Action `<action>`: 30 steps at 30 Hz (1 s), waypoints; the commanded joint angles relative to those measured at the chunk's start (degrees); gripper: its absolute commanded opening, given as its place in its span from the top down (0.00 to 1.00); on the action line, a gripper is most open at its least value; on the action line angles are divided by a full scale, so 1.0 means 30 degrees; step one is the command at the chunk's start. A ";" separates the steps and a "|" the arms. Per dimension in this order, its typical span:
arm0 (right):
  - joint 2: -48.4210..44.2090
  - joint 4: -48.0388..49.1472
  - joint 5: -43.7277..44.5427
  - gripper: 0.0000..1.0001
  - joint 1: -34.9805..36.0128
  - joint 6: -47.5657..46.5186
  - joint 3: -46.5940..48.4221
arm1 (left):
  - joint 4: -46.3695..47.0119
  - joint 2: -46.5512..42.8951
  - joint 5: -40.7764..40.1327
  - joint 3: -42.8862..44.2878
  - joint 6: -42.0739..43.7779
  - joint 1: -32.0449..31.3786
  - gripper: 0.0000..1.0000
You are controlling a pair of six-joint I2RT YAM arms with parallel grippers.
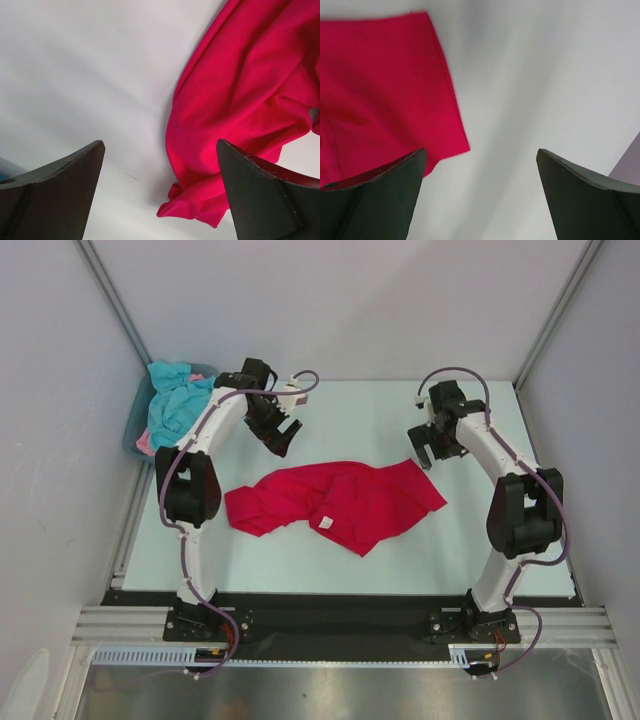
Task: Fold and stack the t-shirts
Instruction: Flatten the tshirt out
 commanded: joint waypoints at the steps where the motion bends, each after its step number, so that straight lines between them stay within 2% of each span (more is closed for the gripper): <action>1: -0.0829 -0.1183 -0.1040 0.00 -0.0014 -0.1088 -0.1755 | 0.0654 -0.1033 0.0232 -0.0080 0.0299 -0.0058 0.00; 6: -0.0948 -0.0510 -0.1010 0.01 -0.0072 -0.1441 -0.4449 | 0.0772 -0.0653 -0.0382 0.0302 0.0241 -0.0058 0.00; 10: -0.1035 0.0076 -0.1274 0.03 -0.0335 -0.1266 -0.5450 | 0.0772 -0.0711 -0.0237 0.0243 0.0153 -0.0058 0.00; 14: -0.0802 0.0516 -0.1449 0.12 -0.0628 -0.1236 -0.5977 | 0.0801 -0.0857 -0.0295 0.0302 0.0094 -0.0087 0.00; 16: -0.0685 0.0926 -0.1479 0.12 -0.0717 -0.1149 -0.6240 | 0.0889 -0.0916 -0.0237 0.0302 -0.0022 -0.0058 0.00; 19: -0.0246 0.1423 -0.1626 0.10 -0.0834 -0.1061 -0.6330 | 0.0919 -0.0945 -0.0091 0.0448 -0.0169 -0.0058 0.00; 27: 0.1102 0.1776 -0.2475 0.16 -0.0805 -0.1060 -0.5130 | 0.0977 -0.0887 -0.0002 0.0800 -0.0521 -0.0087 0.00; 30: 0.1600 0.1923 -0.2622 0.26 -0.0805 -0.1148 -0.4895 | 0.1006 -0.0858 -0.0003 0.0858 -0.0550 -0.0087 0.00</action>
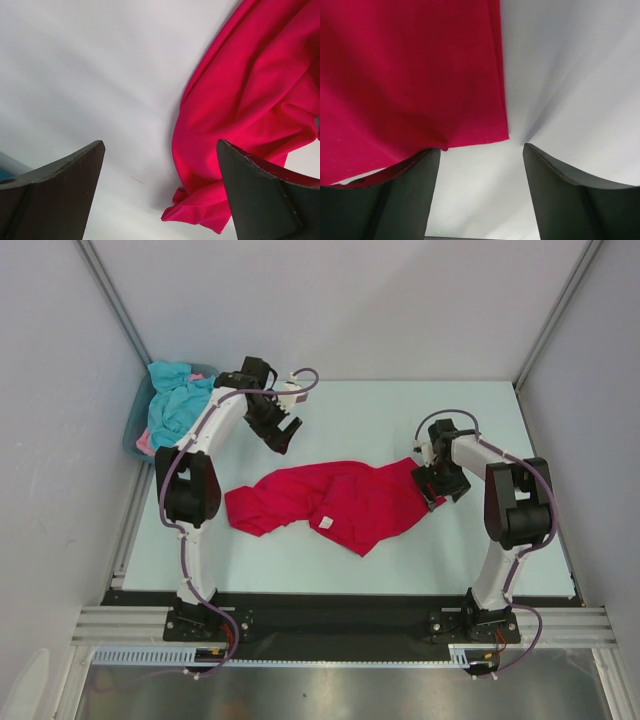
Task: Fold and stack the t-shirts
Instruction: Flatten the tshirt out
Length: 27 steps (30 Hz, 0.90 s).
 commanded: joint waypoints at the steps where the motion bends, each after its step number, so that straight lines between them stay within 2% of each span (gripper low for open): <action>1: 0.0646 0.0634 -0.0451 0.28 0.0004 -0.0121 0.0839 | 0.0278 -0.0858 0.0187 0.0960 -0.0405 -0.0087 0.00; 15: 0.1584 0.1276 -0.0656 0.28 -0.0084 -0.0238 0.1923 | 0.0278 -0.0448 0.0626 0.1869 -0.0903 -0.0087 0.00; 19: 0.2257 0.1513 -0.0802 0.33 0.0004 -0.0385 0.2508 | 0.0278 -0.0389 0.0568 0.2015 -0.0903 -0.0117 0.00; 22: 0.2844 0.1396 -0.0715 0.41 0.0033 -0.0443 0.3065 | 0.0248 -0.0418 0.0392 0.2016 -0.0816 -0.0117 0.00; 23: 0.2961 0.1395 -0.0715 0.49 0.0004 -0.0472 0.3182 | 0.0248 -0.0418 0.0334 0.2045 -0.0815 -0.0117 0.00; 25: 0.2991 0.1366 -0.0569 0.58 0.0033 -0.0473 0.3359 | 0.0249 -0.0477 0.0275 0.2045 -0.0786 -0.0146 0.00; 26: 0.3020 0.1424 -0.0423 0.72 0.0062 -0.0473 0.3388 | 0.0219 -0.0506 0.0274 0.2016 -0.0786 -0.0117 0.00; 27: 0.3020 0.1512 -0.0161 0.81 0.0033 -0.0415 0.3389 | 0.0219 -0.0535 0.0303 0.1987 -0.0786 -0.0117 0.00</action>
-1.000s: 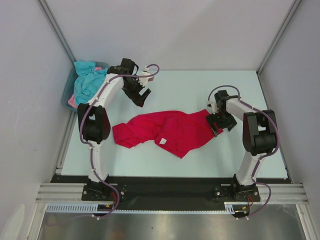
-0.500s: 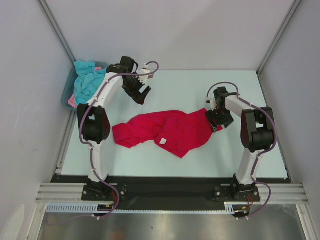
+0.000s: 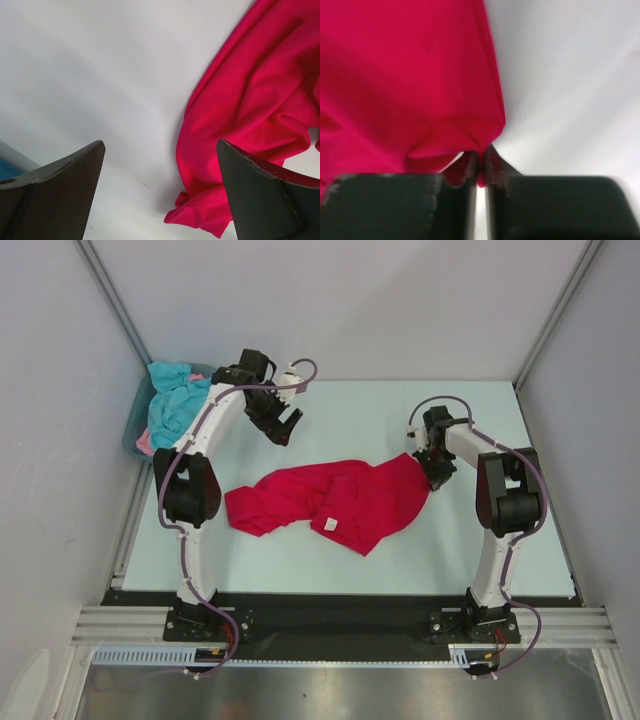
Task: Fold and stack the t-shirts
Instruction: Flatten the tshirt out
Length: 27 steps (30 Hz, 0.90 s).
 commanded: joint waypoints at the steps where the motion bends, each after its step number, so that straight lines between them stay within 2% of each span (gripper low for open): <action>1: 0.0878 0.1141 0.1448 0.95 -0.0032 0.0081 0.0336 | 0.0212 -0.0535 0.0194 0.0661 -0.0269 -0.0109 0.00; 2: 0.0937 0.1170 0.1862 1.00 -0.0032 0.0169 0.0394 | 0.0212 -0.0535 0.0252 0.0631 -0.0269 -0.0109 0.00; 7: 0.1259 0.3159 0.6626 1.00 -0.0441 0.0316 0.0687 | 0.0241 -0.0535 0.0312 0.0163 -0.0356 -0.0109 0.00; 9: 0.1639 0.3978 0.7778 1.00 -0.1114 0.0171 0.1359 | 0.0241 -0.0535 0.0165 0.0074 -0.0298 -0.0109 0.00; 13: 0.2693 0.5941 1.2345 1.00 -0.2344 -0.0823 0.3028 | 0.0241 -0.0565 -0.0069 -0.0043 -0.0122 -0.0109 0.00; 16: 0.3718 1.0028 1.5657 1.00 -0.2728 -0.2988 0.4026 | 0.0241 -0.0535 -0.0098 -0.0044 -0.0035 -0.0109 0.00; 17: 0.4156 1.1092 1.6767 1.00 -0.3250 -0.4589 0.4173 | 0.0241 -0.0564 -0.0127 -0.0073 -0.0063 -0.0109 0.00; 19: 0.4568 1.3463 1.7653 1.00 -0.3284 -0.6384 0.4087 | 0.0212 -0.0594 -0.0069 -0.0189 0.0024 -0.0109 0.00; 20: 0.4802 1.5709 1.7860 1.00 -0.3255 -0.7321 0.4028 | 0.0212 -0.0623 -0.0040 -0.0277 0.0053 -0.0109 0.00; 25: 0.6530 2.0758 1.8564 0.99 -0.2933 -1.1865 0.3735 | 0.0183 -0.0828 0.0282 -0.1155 0.0551 -0.0138 0.00; 27: 0.7029 2.1586 1.9062 0.76 -0.2933 -1.2716 0.3822 | 0.0183 -0.1033 0.0341 -0.1419 0.0581 -0.0139 0.00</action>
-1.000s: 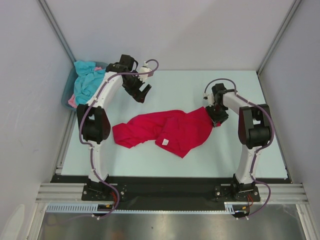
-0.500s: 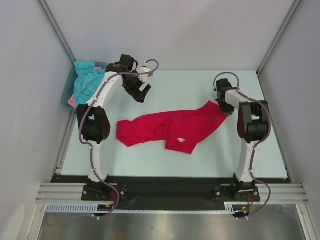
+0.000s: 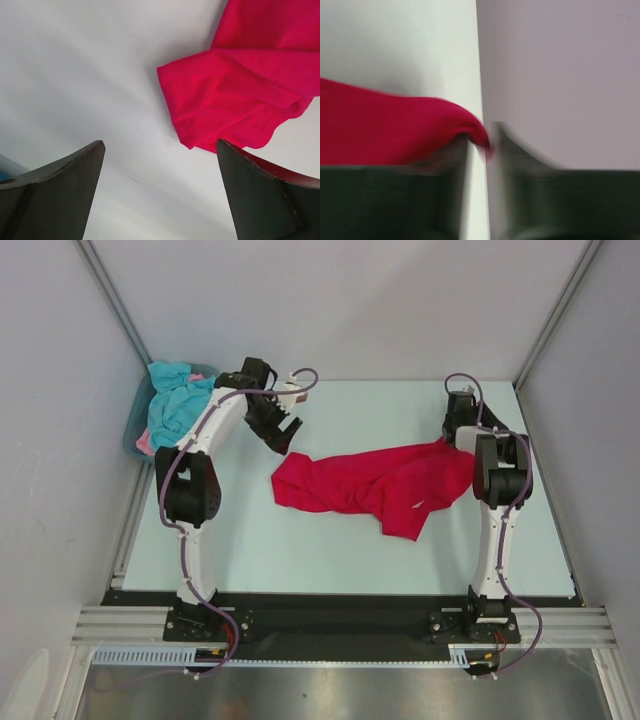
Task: Fold and stack the t-shirts
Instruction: Flatten the tshirt out
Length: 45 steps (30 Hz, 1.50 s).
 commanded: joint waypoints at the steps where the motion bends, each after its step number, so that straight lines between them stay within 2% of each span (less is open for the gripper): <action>1: 0.0715 0.4984 0.1905 0.53 0.0787 -0.3677 0.0123 | 0.0183 -0.1178 0.0406 -0.0552 0.0355 -0.0131 0.00; 3: -0.0043 0.3593 0.1119 0.38 0.1055 -0.2604 -0.0172 | 0.0212 -0.1443 0.0465 -0.0933 0.0326 -0.0131 0.00; 5: -0.1654 -0.1407 -0.0571 0.28 0.1495 0.0993 0.0293 | 0.0241 -0.1677 0.0611 -0.1227 0.0296 -0.0160 0.01; 6: -0.2094 -0.3718 -0.1396 0.27 0.1612 0.2225 0.0673 | 0.0328 -0.1939 0.0670 -0.1374 0.0267 -0.0132 0.01; 7: -0.3026 -0.7482 -0.2188 0.24 0.1788 0.3571 0.1141 | 0.0387 -0.2058 0.0670 -0.1723 0.0267 -0.0131 0.01; 8: -0.3442 -0.8912 -0.3849 0.23 0.2079 0.5296 0.1725 | 0.0475 -0.2204 0.0699 -0.1930 0.0238 -0.0131 0.01; 10: -0.4350 -1.1576 -0.4915 0.21 0.2461 0.6509 0.1790 | 0.0884 -0.2556 0.0700 -0.2545 0.0209 -0.0131 0.01; 12: -0.5873 -1.2702 -0.6702 0.19 0.3077 0.7508 0.1498 | 0.1119 -0.2703 0.0816 -0.2839 0.0092 -0.0131 0.01; 16: -0.8334 -1.5511 -1.0158 0.19 0.4452 0.7541 0.0183 | 0.1149 -0.2499 0.1021 -0.2957 -0.0055 -0.0131 0.01; 17: -0.8745 -1.5866 -1.1353 0.19 0.4774 0.7337 -0.0198 | 0.1149 -0.2498 0.1022 -0.2957 -0.0055 -0.0131 0.01; 19: -0.9771 -1.6424 -1.1949 0.20 0.5771 0.6867 -0.1633 | 0.1179 -0.2382 0.1022 -0.2841 -0.0026 -0.0131 0.01; 23: -1.0302 -1.7449 -1.4141 0.30 0.6797 0.6690 -0.3482 | 0.1179 -0.1972 0.1110 -0.2401 0.0091 -0.0131 0.01; 29: -1.0652 -1.8594 -1.5933 0.24 0.7939 0.6954 -0.4186 | 0.0857 -0.1474 0.1315 -0.2049 0.0558 -0.0131 0.00; 34: -1.0419 -1.9005 -1.6053 0.20 0.8614 0.6749 -0.4245 | 0.0768 -0.0946 0.1110 -0.1991 0.0648 -0.0131 0.00; 45: -0.8692 -1.8800 -1.5644 0.20 0.9963 0.6632 -0.2664 | 0.0096 0.0166 0.0728 -0.2078 0.1467 -0.0278 0.01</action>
